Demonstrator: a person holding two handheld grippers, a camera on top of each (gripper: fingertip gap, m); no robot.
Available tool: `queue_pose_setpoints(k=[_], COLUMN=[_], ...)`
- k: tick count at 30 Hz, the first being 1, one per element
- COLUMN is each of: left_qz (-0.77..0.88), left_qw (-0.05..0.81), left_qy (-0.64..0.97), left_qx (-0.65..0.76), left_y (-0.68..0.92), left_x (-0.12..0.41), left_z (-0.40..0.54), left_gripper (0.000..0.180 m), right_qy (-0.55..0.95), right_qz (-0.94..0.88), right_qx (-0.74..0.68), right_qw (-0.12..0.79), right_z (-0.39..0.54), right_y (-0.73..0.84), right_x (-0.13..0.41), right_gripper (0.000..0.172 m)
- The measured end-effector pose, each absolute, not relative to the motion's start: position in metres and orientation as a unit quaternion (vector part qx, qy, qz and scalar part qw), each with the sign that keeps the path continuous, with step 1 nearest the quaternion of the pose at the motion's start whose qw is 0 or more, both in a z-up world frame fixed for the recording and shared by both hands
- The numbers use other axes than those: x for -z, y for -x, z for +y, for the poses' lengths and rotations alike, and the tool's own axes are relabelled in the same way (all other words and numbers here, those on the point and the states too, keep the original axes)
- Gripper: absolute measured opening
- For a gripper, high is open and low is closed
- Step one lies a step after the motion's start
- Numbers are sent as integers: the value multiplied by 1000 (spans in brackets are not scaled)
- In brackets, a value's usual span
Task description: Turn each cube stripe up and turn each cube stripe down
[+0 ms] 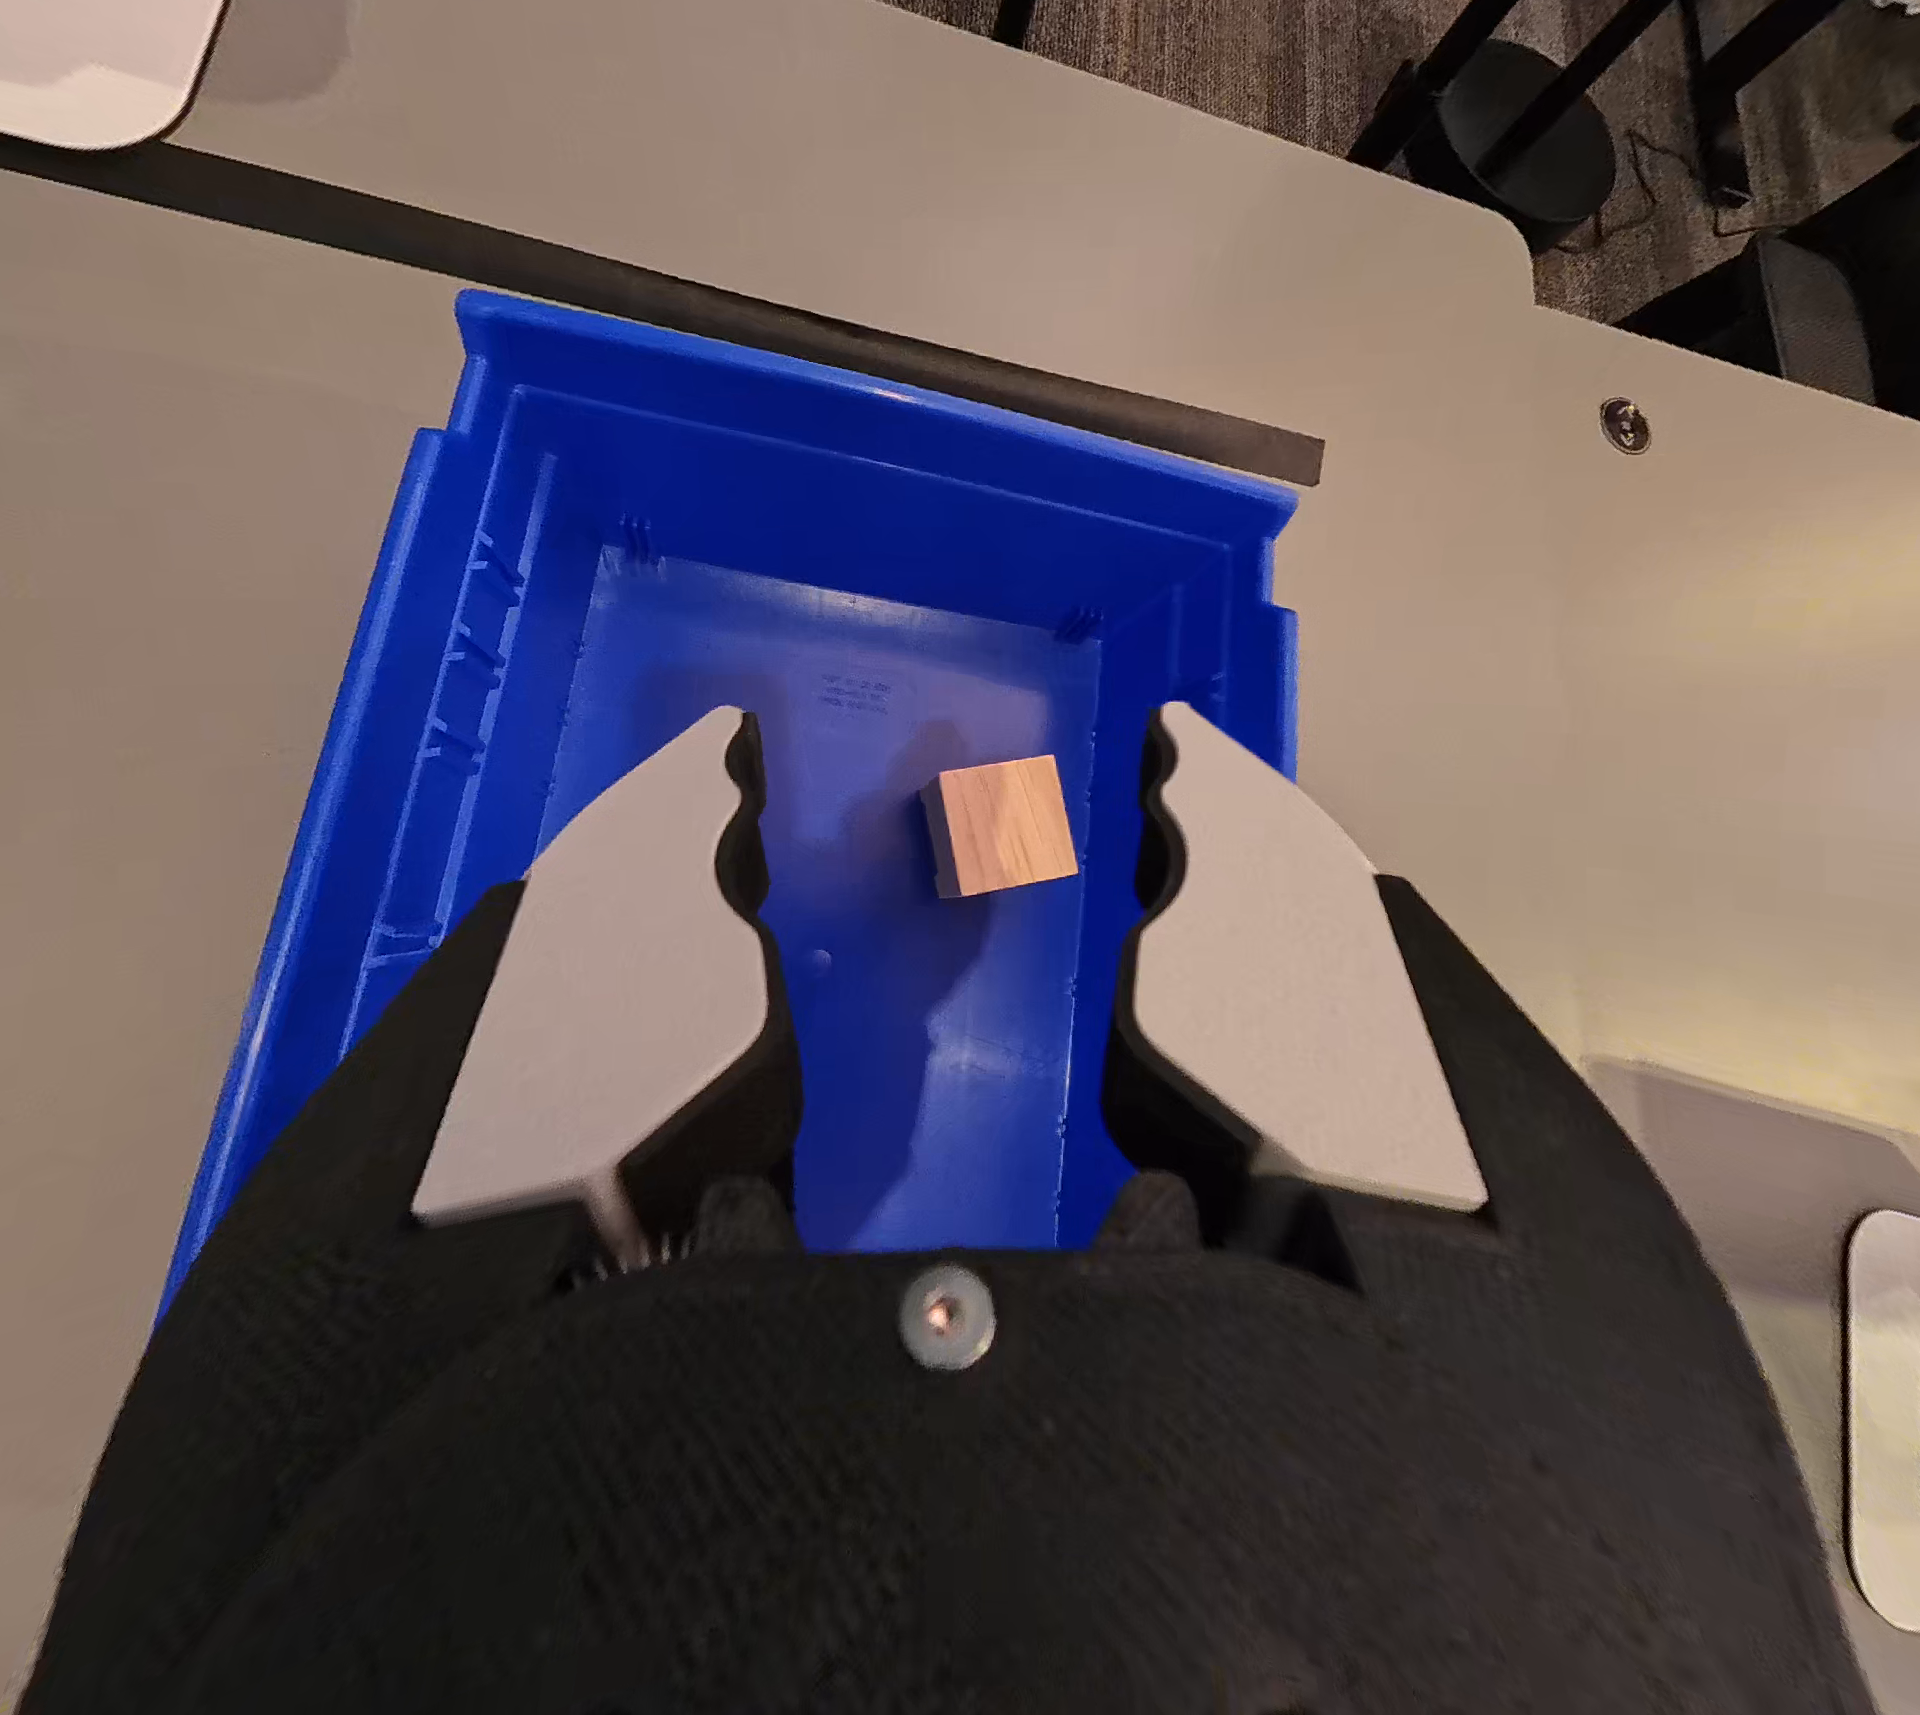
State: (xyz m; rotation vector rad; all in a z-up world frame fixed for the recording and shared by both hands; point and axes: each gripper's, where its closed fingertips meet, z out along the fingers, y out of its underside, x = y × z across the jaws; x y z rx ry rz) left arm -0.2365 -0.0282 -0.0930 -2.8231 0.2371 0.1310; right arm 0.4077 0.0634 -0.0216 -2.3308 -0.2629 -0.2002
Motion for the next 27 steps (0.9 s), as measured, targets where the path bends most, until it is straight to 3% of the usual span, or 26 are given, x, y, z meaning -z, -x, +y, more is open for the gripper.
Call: queue_pose_setpoints(k=[21, 27], left_qz=[28, 3], left_qw=[65, 78], left_qy=[998, 997], left_qx=[7, 14], left_y=[226, 228], left_x=[126, 134], left_z=[-41, -28], left_gripper=[61, 52], right_qy=[907, 907], right_qz=[-126, -136], right_qx=[93, 94], right_qw=[390, 386], right_z=[65, 66], right_y=[-402, -398], right_x=[19, 21], right_gripper=[75, 76])
